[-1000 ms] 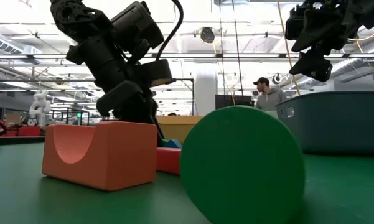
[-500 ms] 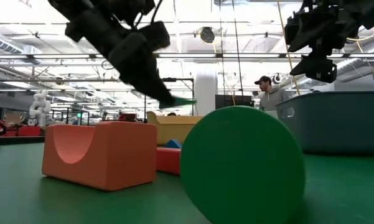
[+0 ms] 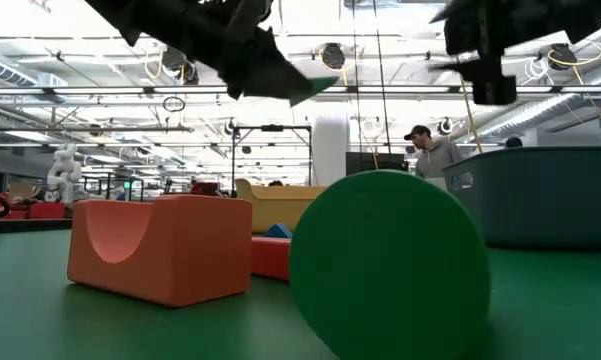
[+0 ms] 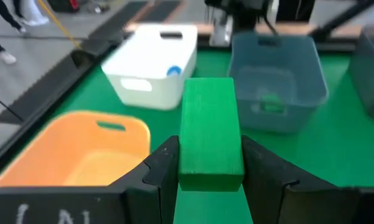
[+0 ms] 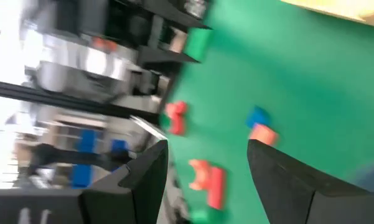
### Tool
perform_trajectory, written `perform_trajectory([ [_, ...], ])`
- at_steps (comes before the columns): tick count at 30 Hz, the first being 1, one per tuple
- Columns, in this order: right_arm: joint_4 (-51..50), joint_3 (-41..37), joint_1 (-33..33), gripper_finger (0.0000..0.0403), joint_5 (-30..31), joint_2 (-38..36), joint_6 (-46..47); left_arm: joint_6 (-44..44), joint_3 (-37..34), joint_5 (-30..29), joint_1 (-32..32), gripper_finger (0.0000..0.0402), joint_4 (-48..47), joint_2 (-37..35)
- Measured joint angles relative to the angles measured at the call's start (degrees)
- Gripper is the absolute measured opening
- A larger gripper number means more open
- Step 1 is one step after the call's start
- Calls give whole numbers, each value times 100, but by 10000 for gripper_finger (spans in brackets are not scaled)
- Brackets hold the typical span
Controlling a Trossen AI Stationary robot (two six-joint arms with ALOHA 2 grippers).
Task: Sort & place blocks by color
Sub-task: Put the top green block into the dark blue bin
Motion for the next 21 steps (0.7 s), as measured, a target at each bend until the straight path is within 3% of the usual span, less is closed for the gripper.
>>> perform_trajectory([
  [11, 1143, 0, 2, 255, 15, 228, 624, 160, 0, -238, 99, 135, 986, 17],
  [21, 2266, 0, -138, 273, 44, 1071, 846, 683, 218, -251, 103, 135, 852, 18],
])
